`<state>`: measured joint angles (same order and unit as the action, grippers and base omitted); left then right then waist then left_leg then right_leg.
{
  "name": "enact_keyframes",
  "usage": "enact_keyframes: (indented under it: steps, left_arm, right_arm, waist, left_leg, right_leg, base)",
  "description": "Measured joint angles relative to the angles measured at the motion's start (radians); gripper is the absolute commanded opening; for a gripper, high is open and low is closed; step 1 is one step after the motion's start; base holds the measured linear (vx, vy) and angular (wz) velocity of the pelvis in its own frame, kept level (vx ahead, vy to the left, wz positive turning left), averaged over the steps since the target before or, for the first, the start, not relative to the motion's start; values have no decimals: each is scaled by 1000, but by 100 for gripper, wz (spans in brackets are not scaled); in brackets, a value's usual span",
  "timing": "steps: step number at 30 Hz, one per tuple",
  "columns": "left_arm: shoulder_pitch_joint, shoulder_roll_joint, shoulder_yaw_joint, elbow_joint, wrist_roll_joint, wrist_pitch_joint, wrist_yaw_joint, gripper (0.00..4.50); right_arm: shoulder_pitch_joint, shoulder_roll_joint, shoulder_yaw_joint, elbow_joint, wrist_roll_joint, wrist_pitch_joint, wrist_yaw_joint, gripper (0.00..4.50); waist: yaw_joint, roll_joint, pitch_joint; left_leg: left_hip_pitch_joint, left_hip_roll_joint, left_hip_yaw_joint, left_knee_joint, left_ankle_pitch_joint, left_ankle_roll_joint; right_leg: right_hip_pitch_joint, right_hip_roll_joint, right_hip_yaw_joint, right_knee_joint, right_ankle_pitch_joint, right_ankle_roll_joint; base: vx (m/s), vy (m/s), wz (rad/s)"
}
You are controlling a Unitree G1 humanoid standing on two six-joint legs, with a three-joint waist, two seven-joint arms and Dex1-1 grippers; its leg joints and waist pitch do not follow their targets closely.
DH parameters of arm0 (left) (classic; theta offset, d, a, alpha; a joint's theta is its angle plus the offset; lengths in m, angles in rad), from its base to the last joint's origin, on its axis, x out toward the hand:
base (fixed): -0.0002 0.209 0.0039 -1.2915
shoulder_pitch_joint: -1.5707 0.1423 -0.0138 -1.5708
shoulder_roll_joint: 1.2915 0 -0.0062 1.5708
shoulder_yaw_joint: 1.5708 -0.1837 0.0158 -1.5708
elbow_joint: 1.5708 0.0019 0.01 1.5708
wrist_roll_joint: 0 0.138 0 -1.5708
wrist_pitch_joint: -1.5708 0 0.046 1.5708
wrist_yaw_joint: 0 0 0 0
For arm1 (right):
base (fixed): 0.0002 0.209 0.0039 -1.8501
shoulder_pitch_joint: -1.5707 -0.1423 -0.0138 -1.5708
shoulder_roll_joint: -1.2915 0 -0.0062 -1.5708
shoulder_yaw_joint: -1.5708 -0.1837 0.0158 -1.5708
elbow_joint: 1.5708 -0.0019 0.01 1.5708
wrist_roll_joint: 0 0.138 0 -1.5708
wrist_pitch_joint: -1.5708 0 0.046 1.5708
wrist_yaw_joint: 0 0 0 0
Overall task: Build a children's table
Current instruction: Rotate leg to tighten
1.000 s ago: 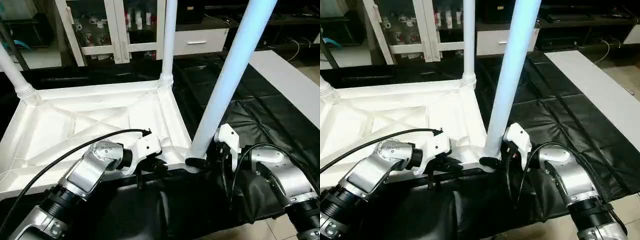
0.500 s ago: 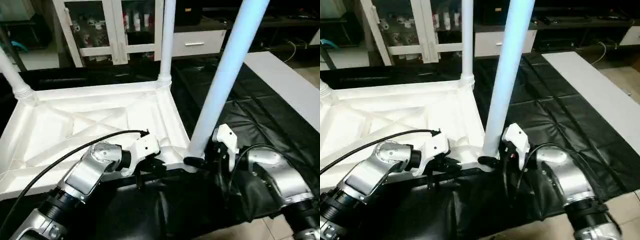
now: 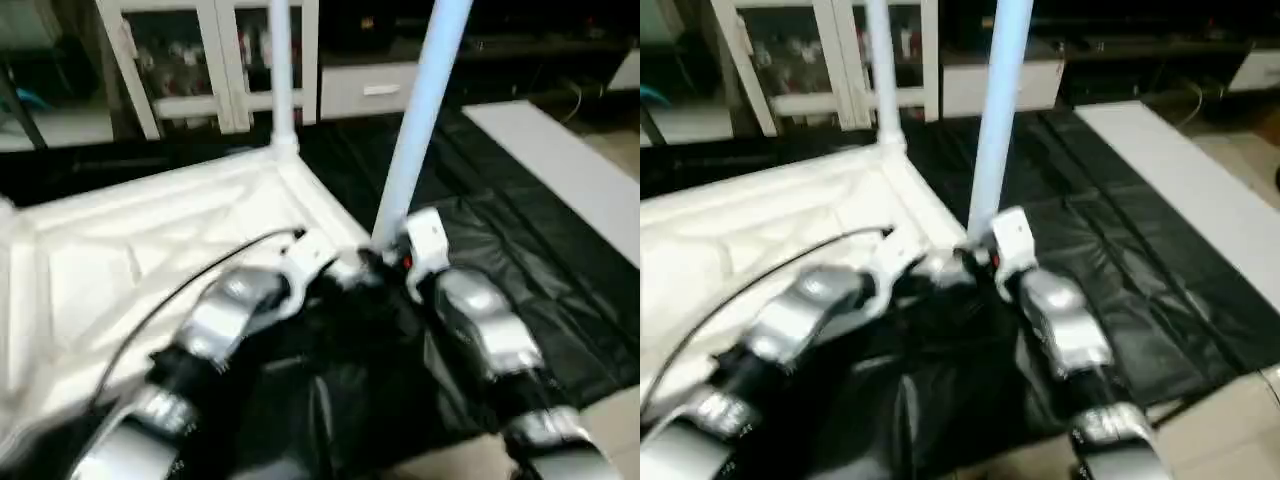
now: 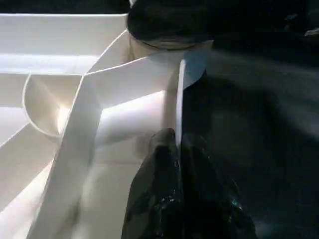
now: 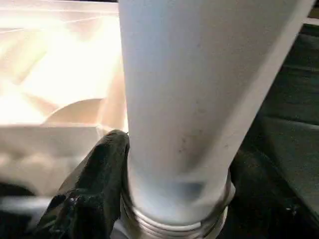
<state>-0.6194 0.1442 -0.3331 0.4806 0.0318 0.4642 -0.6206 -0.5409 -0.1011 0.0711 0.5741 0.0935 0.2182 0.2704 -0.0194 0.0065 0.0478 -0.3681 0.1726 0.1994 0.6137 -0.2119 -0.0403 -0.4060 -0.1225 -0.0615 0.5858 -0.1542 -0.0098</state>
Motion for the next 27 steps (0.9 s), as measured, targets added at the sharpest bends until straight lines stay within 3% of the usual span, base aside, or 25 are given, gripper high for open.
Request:
enact_keyframes:
  steps: [4, 11, 12, 14, 17, 18, 21, 23, 27]
  left_arm:
    - [-42, -54, 10, 100, 13, -43, 91, 0]
    - [-62, -67, 15, 146, 33, -75, 114, 0]
    - [-62, -67, 15, 146, 33, -77, 114, 0]
    - [-55, -60, 9, 138, 36, -88, 113, 0]
    - [-46, -25, 30, 126, 42, -94, 125, 0]
    - [-38, -20, 34, 113, 42, -92, 125, 0]
    - [2, 11, 33, 35, 41, -70, 86, 0]
    - [24, 31, 33, -8, 35, -57, 50, 0]
    - [101, 140, 14, -136, -15, -51, -101, 0]
  right_arm:
    - [-69, 82, -36, 115, -29, -38, -202, 266]
    - [-97, 113, -77, 187, -24, -104, -258, 265]
    - [-94, 113, -82, 187, -24, -111, -249, 321]
    - [-81, 113, -81, 180, -25, -130, -234, 335]
    - [-25, 116, -37, 79, -20, -136, -150, 349]
    - [-8, 105, -27, 44, -18, -132, -127, 376]
    - [43, 58, -16, -85, 24, -62, -37, 383]
    - [64, 14, -10, -150, 41, -31, 29, 419]
    - [130, -133, 15, -265, 66, 29, 189, 443]
  waist:
    - [3, 14, -9]
    - [8, 15, -10]
    - [8, 15, -10]
    - [8, 16, -10]
    - [-10, 15, -9]
    - [-11, 15, -9]
    - [-9, 15, -9]
    - [-5, 14, -9]
    - [4, 14, -9]
  left_leg:
    - [-1, 0, 0, 0, 0, 1]
    - [-2, 0, 0, 0, 0, 1]
    - [-2, 0, 0, 0, 0, 1]
    - [-2, 0, 0, -1, 0, 1]
    - [-4, 2, 0, -1, 0, 1]
    - [-4, 2, -1, -2, 0, 1]
    - [-4, 3, -1, -4, 2, 6]
    - [-5, 4, 0, -4, 3, 6]
    - [-6, 9, 0, -5, 3, 6]
  right_leg:
    - [0, 0, 0, -1, -1, 1]
    - [0, -1, -1, -2, -1, 2]
    - [0, -1, -1, -2, -1, 2]
    - [0, -1, -1, -2, -2, 3]
    - [-2, 0, -3, -2, -2, 3]
    - [-2, 0, -3, -2, -2, 3]
    - [-4, 1, -3, -2, -4, 6]
    - [-6, 3, -4, -2, -4, 6]
    - [-7, 6, -4, -1, -5, 8]
  base:
    - [0, 0, 0]
    - [0, 0, 0]
    - [0, 0, 0]
    - [0, 0, 0]
    - [0, 0, 0]
    - [0, 0, 0]
    - [0, 0, 0]
    - [0, 0, 0]
    - [0, 0, 0]
